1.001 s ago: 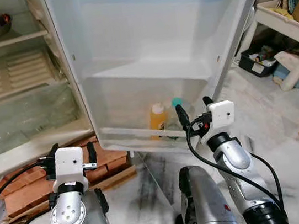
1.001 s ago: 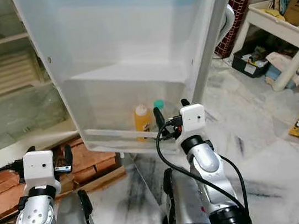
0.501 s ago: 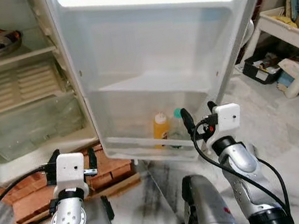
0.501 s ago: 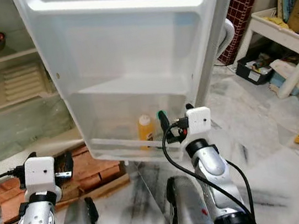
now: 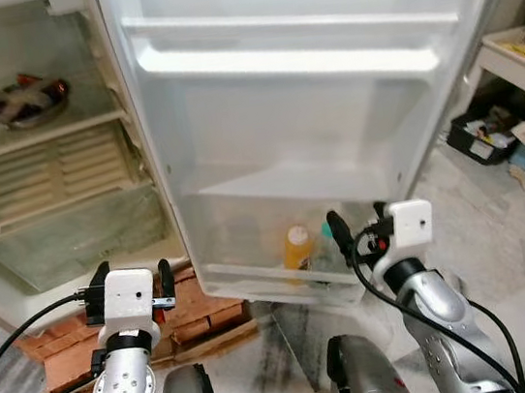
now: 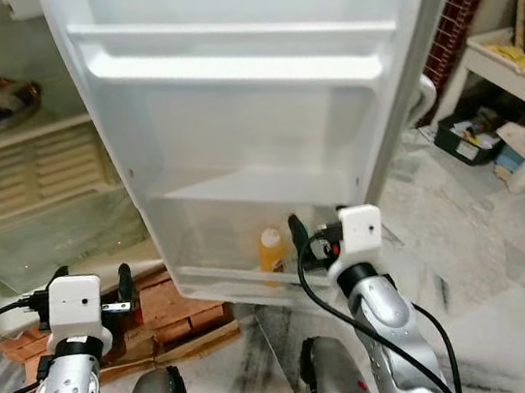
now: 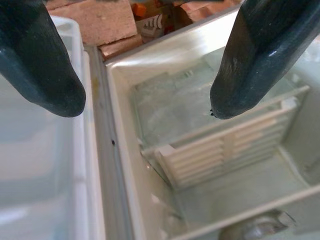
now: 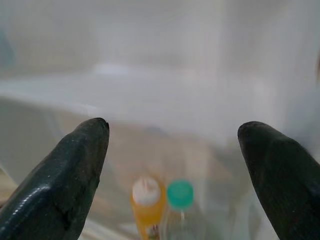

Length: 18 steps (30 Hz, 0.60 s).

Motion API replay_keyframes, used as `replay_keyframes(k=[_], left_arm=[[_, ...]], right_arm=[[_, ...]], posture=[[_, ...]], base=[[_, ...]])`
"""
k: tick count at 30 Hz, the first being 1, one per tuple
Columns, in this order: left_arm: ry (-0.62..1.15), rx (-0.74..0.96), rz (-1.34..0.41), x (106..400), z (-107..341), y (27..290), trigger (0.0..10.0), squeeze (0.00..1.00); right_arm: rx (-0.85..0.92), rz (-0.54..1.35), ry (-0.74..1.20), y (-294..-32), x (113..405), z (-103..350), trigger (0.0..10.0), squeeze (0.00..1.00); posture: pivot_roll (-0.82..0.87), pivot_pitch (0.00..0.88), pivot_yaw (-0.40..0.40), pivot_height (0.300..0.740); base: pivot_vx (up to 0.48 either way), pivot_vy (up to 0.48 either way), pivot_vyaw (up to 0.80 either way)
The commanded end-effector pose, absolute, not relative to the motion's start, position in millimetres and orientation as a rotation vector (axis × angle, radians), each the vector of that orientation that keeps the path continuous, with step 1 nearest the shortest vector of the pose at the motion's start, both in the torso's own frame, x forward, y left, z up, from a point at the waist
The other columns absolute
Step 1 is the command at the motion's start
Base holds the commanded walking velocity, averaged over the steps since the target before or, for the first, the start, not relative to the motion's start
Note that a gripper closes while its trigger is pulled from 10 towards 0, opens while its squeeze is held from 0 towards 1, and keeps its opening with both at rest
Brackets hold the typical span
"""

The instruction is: Restocking fridge

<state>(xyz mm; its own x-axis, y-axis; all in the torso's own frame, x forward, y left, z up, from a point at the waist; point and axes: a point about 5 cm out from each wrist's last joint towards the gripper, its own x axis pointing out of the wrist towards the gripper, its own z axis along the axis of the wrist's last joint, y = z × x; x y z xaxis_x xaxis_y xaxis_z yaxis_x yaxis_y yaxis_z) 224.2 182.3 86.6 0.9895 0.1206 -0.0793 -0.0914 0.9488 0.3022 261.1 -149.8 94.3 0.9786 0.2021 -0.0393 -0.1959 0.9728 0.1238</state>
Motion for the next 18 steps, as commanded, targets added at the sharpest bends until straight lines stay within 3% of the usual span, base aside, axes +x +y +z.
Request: replay_keyframes(k=[1, 9, 18], left_arm=[[0.090, 0.306, 0.104, 224.6, 88.9, 181.5, 10.0, 0.00], [0.083, 0.304, 0.092, 228.1, 89.6, 177.3, 10.0, 0.00], [0.082, 0.298, 0.096, 226.6, 89.3, 177.6, 10.0, 0.00]], right_arm=[[0.110, 0.201, -0.046, -150.9, 266.6, 120.1, 10.0, 0.00], [0.125, 0.211, -0.077, -147.8, 268.9, 133.7, 10.0, 0.00], [0.145, 0.190, 0.035, -151.2, 265.5, 109.4, 10.0, 0.00]], posture=[[0.13, 0.000, -0.055, 0.691], [0.13, 0.000, -0.054, 0.740], [0.14, 0.000, -0.058, 0.740]], base=[[0.000, 0.000, 0.00], [0.000, 0.000, 0.00], [0.000, 0.000, 0.00]])
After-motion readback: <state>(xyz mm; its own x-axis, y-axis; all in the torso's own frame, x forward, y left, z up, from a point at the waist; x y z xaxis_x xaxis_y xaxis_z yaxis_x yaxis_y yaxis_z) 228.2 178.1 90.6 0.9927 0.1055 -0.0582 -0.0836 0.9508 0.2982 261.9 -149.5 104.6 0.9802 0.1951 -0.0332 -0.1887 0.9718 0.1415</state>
